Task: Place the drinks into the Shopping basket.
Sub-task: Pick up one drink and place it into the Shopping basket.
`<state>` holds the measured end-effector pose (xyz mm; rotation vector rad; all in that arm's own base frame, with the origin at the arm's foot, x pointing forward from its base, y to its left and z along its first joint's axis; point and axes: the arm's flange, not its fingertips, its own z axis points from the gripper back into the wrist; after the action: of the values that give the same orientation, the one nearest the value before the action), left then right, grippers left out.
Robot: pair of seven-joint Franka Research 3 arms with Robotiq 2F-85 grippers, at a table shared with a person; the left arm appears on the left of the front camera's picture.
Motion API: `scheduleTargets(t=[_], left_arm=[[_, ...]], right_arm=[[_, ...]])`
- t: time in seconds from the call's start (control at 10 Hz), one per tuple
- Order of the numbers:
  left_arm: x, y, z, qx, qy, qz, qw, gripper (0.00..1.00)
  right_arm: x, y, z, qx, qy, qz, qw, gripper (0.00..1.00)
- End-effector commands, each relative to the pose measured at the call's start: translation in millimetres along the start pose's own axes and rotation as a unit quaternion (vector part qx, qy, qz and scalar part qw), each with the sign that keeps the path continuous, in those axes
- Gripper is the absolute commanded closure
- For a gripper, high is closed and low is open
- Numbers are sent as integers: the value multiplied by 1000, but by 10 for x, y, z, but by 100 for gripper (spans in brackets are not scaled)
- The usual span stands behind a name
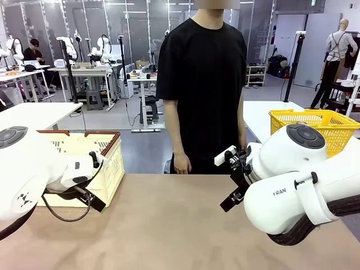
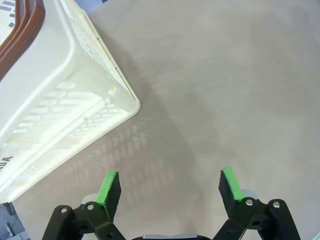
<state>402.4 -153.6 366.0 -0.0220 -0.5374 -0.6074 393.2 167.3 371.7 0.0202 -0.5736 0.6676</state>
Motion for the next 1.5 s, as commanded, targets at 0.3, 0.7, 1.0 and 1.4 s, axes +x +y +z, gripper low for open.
scheduleTargets(t=[0.3,0.7,1.0,1.4], left_arm=[[98,-86,278,25,-1,11,1000,0],[242,-322,1146,35,-71,24,997,0],[184,-459,1356,29,-98,16,995,0],[100,-386,1220,35,-65,24,997,0]], right_arm=[[199,219,516,-75,36,-42,996,0],[562,352,1322,-147,26,-82,985,0],[569,473,1537,-156,-4,-59,986,0],[484,315,1452,-160,6,-79,984,0]])
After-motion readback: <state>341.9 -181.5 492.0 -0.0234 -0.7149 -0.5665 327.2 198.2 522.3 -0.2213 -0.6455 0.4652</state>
